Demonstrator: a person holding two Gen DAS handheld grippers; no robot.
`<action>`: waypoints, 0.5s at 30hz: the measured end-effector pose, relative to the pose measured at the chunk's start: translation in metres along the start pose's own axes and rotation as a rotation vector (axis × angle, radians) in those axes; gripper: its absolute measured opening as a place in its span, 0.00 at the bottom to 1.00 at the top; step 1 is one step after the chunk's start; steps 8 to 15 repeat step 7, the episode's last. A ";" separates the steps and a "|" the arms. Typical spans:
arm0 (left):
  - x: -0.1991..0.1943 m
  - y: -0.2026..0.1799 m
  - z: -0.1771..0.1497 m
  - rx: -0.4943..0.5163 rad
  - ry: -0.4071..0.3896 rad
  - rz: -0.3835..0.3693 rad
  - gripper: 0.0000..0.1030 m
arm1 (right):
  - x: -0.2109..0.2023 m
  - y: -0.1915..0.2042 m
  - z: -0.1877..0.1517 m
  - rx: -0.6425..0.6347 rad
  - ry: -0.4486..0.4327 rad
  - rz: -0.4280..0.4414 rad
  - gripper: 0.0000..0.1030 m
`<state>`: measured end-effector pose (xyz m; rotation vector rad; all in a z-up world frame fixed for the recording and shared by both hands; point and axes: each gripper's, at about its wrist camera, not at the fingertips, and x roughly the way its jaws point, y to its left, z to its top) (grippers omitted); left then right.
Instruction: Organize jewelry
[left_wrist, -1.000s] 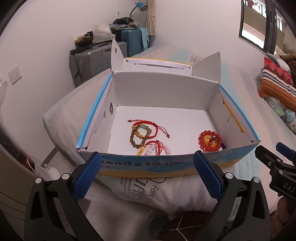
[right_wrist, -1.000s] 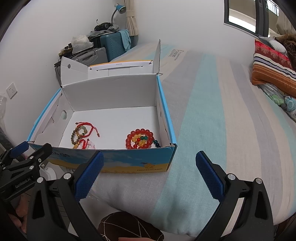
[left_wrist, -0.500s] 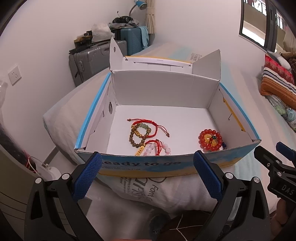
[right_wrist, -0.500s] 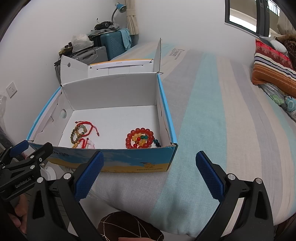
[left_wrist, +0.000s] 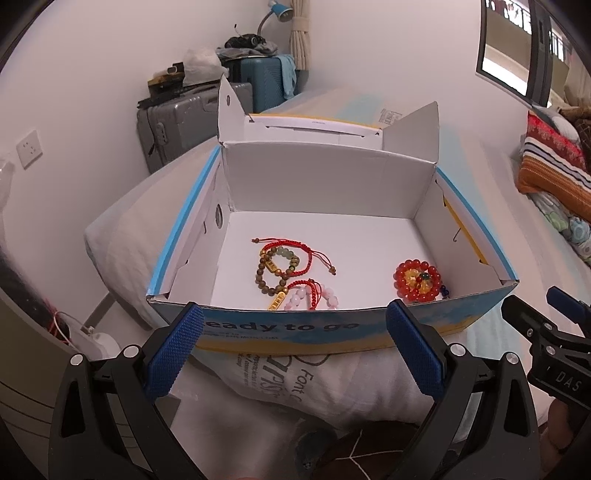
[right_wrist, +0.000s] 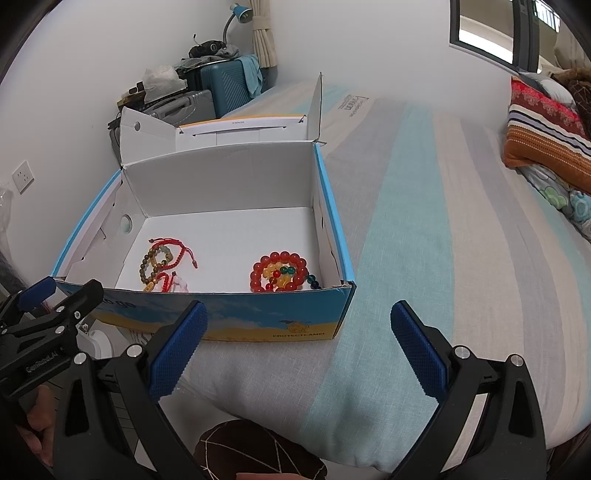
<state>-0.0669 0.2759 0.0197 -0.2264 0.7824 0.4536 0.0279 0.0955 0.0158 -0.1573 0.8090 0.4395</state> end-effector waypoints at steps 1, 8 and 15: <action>0.000 0.000 0.000 -0.003 0.003 0.006 0.94 | 0.000 0.000 0.000 0.000 0.000 0.001 0.93; -0.004 -0.001 0.000 0.004 0.001 0.002 0.94 | 0.001 0.001 -0.002 -0.003 0.003 0.005 0.93; -0.004 -0.001 0.000 0.004 0.001 0.002 0.94 | 0.001 0.001 -0.002 -0.003 0.003 0.005 0.93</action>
